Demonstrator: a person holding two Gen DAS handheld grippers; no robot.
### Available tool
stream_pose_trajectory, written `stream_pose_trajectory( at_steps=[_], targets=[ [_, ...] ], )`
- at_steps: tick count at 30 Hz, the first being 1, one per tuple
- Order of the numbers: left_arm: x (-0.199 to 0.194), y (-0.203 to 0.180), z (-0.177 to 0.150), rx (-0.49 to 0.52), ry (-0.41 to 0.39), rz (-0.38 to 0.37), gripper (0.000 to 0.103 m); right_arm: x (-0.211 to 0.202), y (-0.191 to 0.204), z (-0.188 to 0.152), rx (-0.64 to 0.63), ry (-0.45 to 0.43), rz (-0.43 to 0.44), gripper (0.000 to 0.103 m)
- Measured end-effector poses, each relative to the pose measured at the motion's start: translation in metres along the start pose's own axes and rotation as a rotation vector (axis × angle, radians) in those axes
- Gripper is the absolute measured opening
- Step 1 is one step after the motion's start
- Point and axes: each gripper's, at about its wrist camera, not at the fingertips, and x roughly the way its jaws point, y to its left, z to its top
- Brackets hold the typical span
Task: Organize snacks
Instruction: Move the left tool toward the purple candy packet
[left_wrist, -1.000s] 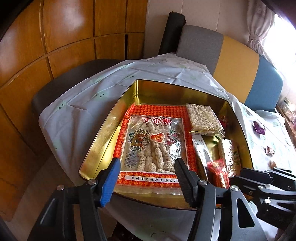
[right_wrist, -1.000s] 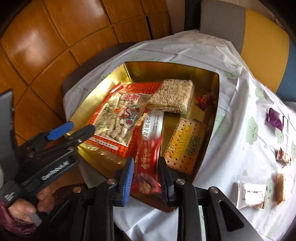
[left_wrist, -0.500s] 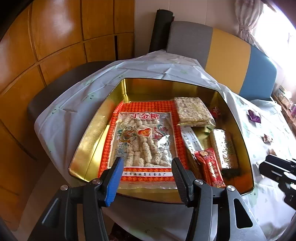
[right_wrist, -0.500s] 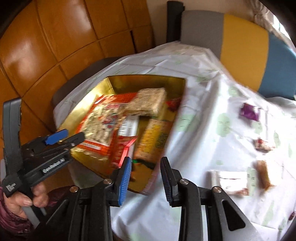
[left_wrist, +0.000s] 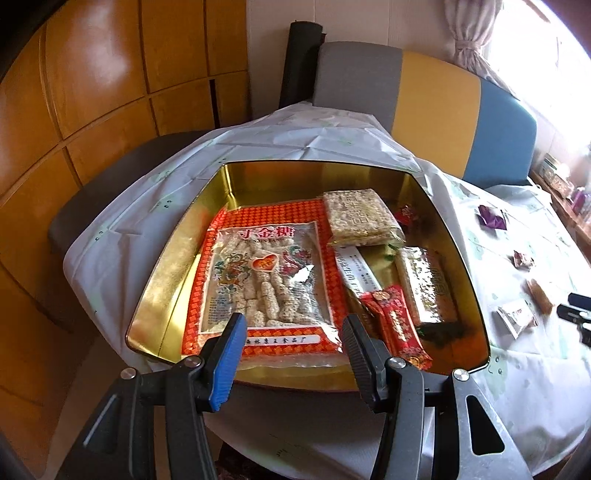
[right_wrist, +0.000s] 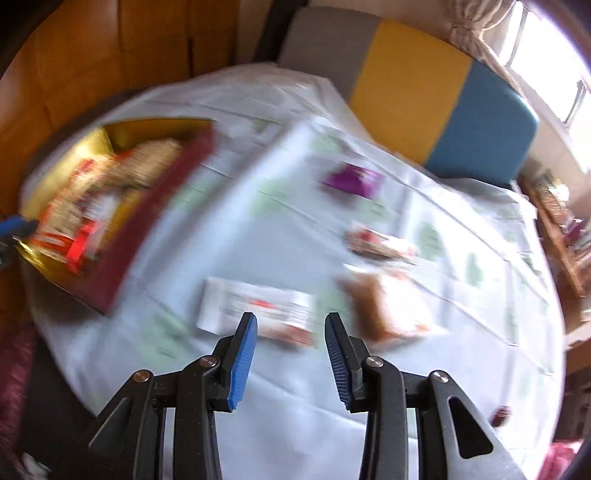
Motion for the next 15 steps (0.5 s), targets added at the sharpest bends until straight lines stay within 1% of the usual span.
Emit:
stream_pose_trajectory(
  at_steps=[2, 4, 5, 7, 8, 9, 10, 12, 15],
  targets=[
    [-0.001, -0.004, -0.001, 0.013, 0.001, -0.001, 0.055, 0.005, -0.022, -0.007, 0.006, 0.016, -0.054, 0.039],
    [-0.002, -0.008, -0.001, 0.024, 0.001, -0.003, 0.055, 0.012, -0.05, -0.016, 0.048, 0.031, -0.111, 0.039],
    [-0.003, -0.011, -0.001, 0.031, 0.003, -0.003, 0.055, 0.016, -0.061, -0.021, 0.078, 0.036, -0.123, 0.039],
    [-0.004, -0.015, -0.001, 0.042, 0.002, 0.001, 0.055, 0.023, -0.088, -0.033, 0.184, 0.051, -0.12, 0.039],
    [-0.004, -0.017, -0.001, 0.048, 0.002, 0.003, 0.055, 0.029, -0.104, -0.039, 0.258, 0.08, -0.108, 0.039],
    [-0.004, -0.019, -0.001, 0.053, 0.003, 0.004, 0.055, 0.033, -0.113, -0.041, 0.298, 0.112, -0.115, 0.039],
    [-0.005, -0.021, -0.001, 0.057, 0.004, 0.005, 0.055, 0.036, -0.118, -0.042, 0.326, 0.12, -0.118, 0.039],
    [-0.005, -0.026, -0.002, 0.065, 0.005, 0.005, 0.055, 0.04, -0.125, -0.043, 0.346, 0.143, -0.123, 0.039],
    [-0.003, -0.034, -0.003, 0.08, 0.022, -0.001, 0.055, 0.043, -0.124, -0.045, 0.335, 0.166, -0.108, 0.039]
  ],
)
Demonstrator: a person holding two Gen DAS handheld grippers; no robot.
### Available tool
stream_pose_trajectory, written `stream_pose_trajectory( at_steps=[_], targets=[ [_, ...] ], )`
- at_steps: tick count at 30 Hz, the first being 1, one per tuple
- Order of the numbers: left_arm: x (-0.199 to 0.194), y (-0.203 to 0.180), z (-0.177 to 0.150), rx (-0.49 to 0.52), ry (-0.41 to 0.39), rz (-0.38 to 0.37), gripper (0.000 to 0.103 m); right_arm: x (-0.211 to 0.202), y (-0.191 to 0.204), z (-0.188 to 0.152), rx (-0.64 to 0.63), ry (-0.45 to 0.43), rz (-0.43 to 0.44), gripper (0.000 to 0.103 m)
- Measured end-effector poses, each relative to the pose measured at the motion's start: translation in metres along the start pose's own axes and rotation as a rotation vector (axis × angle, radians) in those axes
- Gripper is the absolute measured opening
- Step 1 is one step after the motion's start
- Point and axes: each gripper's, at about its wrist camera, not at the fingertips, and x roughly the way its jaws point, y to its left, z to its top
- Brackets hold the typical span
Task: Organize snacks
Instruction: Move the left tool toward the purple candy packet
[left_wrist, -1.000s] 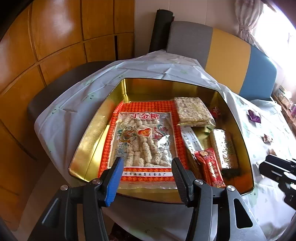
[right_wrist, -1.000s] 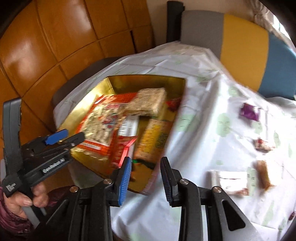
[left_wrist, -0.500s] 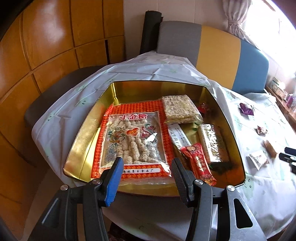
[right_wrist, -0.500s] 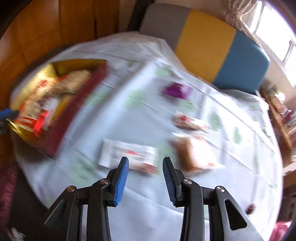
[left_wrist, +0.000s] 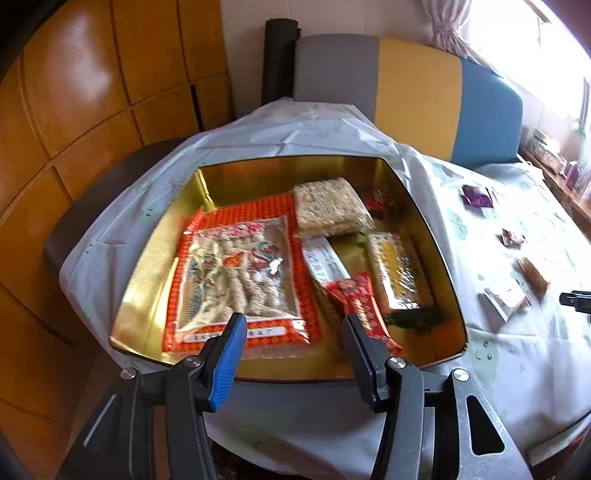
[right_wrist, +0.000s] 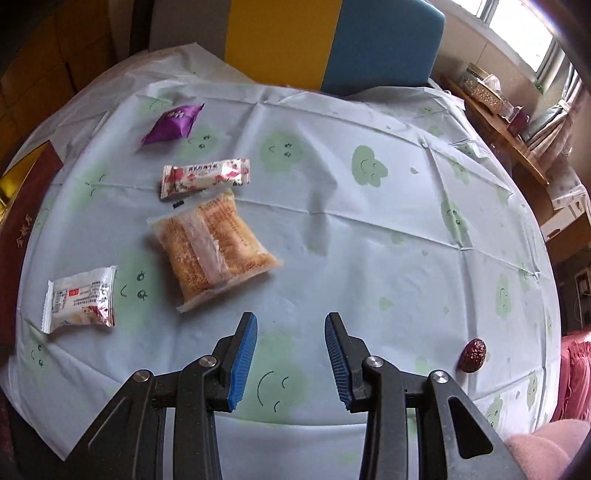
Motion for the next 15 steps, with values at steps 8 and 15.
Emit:
stream_pose_trajectory(
  at_steps=[8, 15],
  targets=[
    [0.003, -0.008, 0.002, 0.007, 0.029, -0.051, 0.055, 0.015, 0.012, -0.011, -0.054, 0.097, 0.008, 0.039],
    [-0.003, -0.031, 0.011, 0.091, 0.0, -0.108, 0.055, 0.013, 0.015, -0.015, -0.05, 0.111, 0.021, 0.039]
  ],
)
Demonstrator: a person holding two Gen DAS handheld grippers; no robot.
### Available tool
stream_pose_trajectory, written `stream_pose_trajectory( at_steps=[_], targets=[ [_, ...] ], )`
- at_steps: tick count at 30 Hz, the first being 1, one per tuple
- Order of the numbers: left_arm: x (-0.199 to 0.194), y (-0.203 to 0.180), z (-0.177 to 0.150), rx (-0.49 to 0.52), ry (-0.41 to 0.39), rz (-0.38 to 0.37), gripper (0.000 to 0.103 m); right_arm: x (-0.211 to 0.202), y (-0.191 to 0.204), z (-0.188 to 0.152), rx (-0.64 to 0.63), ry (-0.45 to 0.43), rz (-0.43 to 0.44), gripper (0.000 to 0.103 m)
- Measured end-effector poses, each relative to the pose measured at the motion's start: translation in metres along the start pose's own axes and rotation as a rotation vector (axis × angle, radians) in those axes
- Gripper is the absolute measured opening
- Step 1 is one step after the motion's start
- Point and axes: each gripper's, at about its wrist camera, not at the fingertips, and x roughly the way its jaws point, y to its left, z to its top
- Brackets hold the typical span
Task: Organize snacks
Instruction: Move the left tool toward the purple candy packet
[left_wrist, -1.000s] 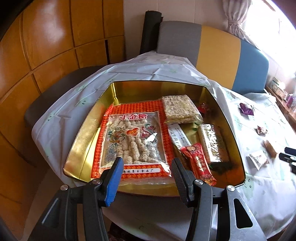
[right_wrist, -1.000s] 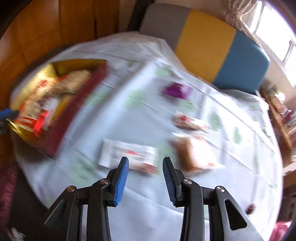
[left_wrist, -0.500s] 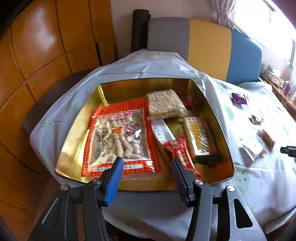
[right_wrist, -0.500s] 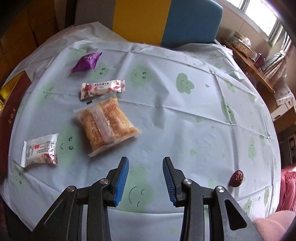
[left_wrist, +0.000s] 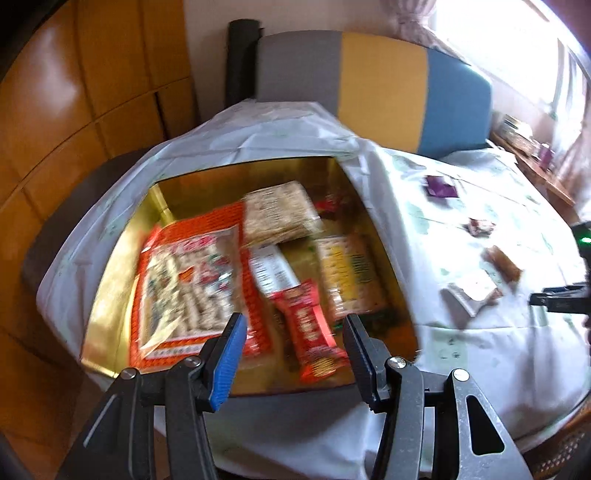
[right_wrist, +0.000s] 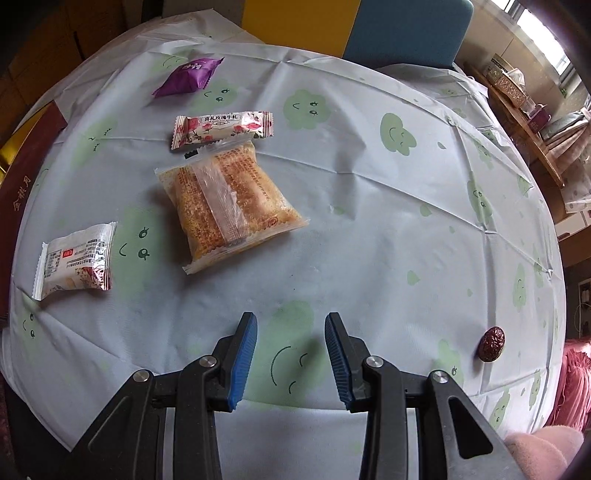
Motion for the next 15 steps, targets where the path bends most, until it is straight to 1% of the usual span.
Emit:
stream_pose_trajectory(
  at_steps=[7, 12, 15],
  targets=[
    [-0.003, -0.038, 0.019, 0.086, -0.016, -0.078, 0.055, 0.004, -0.003, 0.005, 0.004, 0.004, 0.003, 0.039],
    [0.006, -0.067, 0.035, 0.161, -0.003, -0.086, 0.056, -0.001, -0.003, 0.007, 0.021, -0.01, 0.033, 0.039],
    [0.015, -0.086, 0.049, 0.231, 0.019, -0.102, 0.056, -0.003, -0.004, 0.008, 0.029, -0.012, 0.025, 0.039]
  ],
)
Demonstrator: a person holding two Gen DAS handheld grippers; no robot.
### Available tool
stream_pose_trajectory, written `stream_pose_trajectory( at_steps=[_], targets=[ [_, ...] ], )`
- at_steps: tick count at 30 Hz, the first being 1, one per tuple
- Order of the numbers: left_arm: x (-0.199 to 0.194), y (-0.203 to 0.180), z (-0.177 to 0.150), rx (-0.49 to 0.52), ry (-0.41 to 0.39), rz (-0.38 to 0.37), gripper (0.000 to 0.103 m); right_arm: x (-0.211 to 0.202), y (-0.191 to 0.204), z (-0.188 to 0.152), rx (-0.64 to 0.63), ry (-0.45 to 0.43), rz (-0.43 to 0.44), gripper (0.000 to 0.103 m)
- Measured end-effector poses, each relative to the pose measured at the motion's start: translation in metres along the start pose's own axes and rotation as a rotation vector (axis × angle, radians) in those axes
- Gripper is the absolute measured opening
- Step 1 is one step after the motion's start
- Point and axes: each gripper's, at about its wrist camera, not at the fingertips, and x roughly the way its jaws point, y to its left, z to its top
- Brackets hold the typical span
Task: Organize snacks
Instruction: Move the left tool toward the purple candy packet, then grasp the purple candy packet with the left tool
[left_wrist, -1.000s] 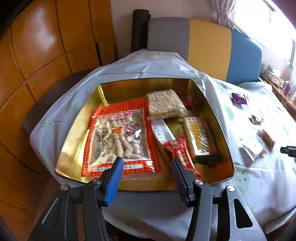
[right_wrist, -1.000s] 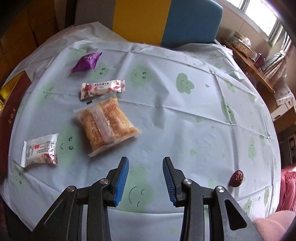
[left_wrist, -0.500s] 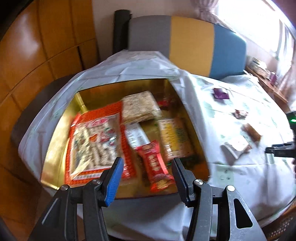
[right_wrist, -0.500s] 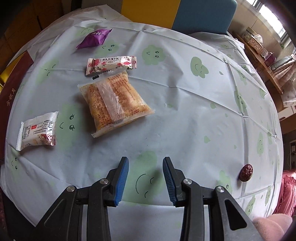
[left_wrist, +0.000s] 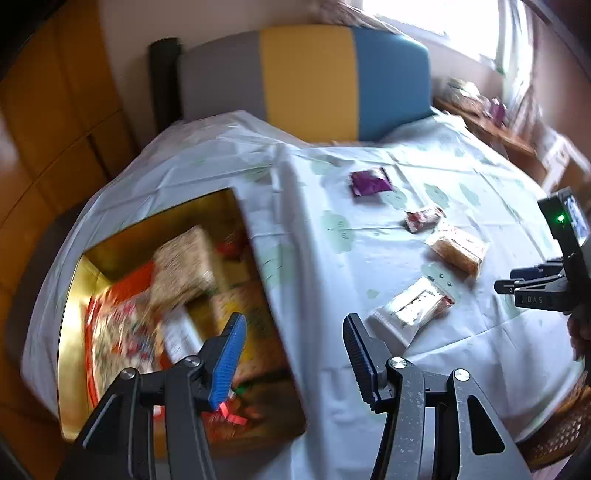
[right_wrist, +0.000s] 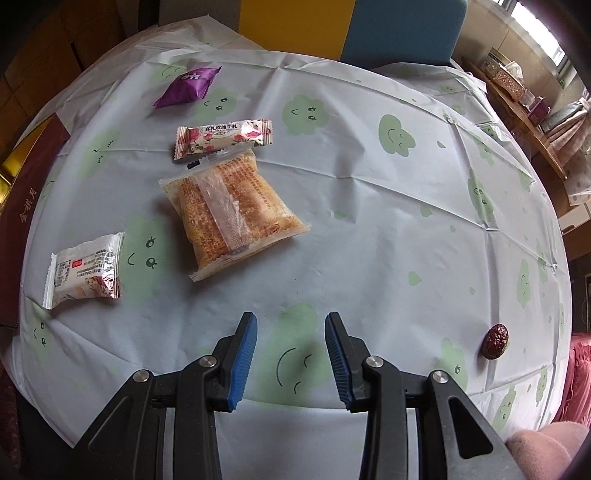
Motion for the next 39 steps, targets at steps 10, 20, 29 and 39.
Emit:
stream_pose_trajectory(
  at_steps=[10, 20, 29, 39],
  targets=[
    [0.051, -0.04, 0.069, 0.182, 0.035, -0.047, 0.07, -0.006, -0.001, -0.001, 0.02, -0.034, 0.016, 0.039],
    [0.116, -0.071, 0.123, 0.286, 0.082, -0.086, 0.072, -0.012, -0.005, 0.001, 0.043, -0.056, 0.046, 0.039],
    [0.173, -0.106, 0.146, 0.472, 0.09, -0.075, 0.074, -0.013, -0.01, 0.002, 0.065, -0.064, 0.064, 0.039],
    [0.205, -0.128, 0.17, 0.604, 0.046, -0.075, 0.074, -0.011, -0.012, 0.005, 0.085, -0.059, 0.084, 0.039]
  ],
)
